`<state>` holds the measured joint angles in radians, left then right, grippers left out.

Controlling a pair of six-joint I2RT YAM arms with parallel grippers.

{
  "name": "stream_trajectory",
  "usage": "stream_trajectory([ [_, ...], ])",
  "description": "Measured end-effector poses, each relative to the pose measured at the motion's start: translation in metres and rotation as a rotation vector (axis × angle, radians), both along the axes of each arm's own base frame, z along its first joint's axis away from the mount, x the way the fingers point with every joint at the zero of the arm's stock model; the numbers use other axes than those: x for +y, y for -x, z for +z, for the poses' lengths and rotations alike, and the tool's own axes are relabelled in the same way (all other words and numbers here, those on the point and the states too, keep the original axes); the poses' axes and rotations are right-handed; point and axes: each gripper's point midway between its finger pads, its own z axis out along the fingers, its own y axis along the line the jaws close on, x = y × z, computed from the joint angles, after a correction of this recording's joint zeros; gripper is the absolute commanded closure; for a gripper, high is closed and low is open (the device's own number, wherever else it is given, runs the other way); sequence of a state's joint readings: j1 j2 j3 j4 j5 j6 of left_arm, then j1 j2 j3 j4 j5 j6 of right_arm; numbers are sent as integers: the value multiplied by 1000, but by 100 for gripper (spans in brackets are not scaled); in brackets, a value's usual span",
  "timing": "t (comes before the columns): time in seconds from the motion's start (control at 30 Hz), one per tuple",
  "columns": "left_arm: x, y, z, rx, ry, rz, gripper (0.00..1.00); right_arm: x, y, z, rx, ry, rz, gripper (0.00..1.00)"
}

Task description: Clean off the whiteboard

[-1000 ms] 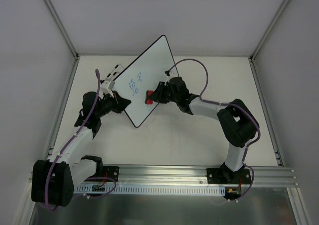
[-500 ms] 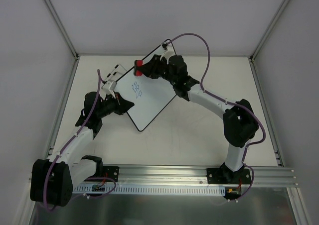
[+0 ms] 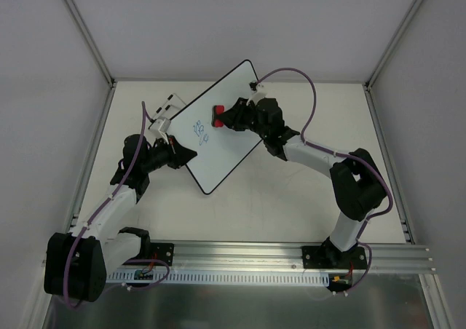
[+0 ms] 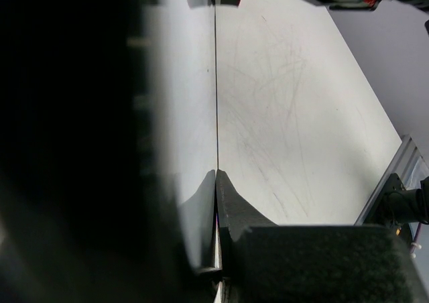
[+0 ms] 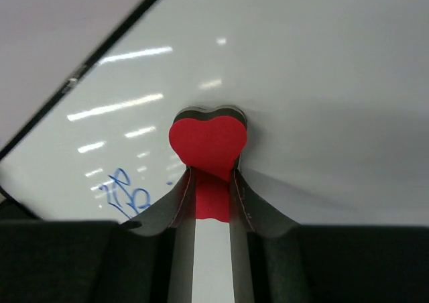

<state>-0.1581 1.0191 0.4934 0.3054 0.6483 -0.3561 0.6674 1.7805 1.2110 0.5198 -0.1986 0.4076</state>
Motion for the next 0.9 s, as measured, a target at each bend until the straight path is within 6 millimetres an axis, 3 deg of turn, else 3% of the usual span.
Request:
stream_trajectory([
  [0.2, 0, 0, 0, -1, 0, -4, 100, -28, 0, -35, 59, 50, -44, 100],
  [0.47, 0, 0, 0, -1, 0, -3, 100, -25, 0, -33, 48, 75, -41, 100],
  [0.6, 0, 0, 0, -1, 0, -2, 100, -9, 4, -16, 24, 81, -18, 100],
  [0.77, 0, 0, 0, -1, 0, -3, 100, 29, 16, 23, -44, 35, 53, 100],
  [0.9, 0, 0, 0, -1, 0, -2, 100, 48, 28, 37, -69, 14, 95, 100],
])
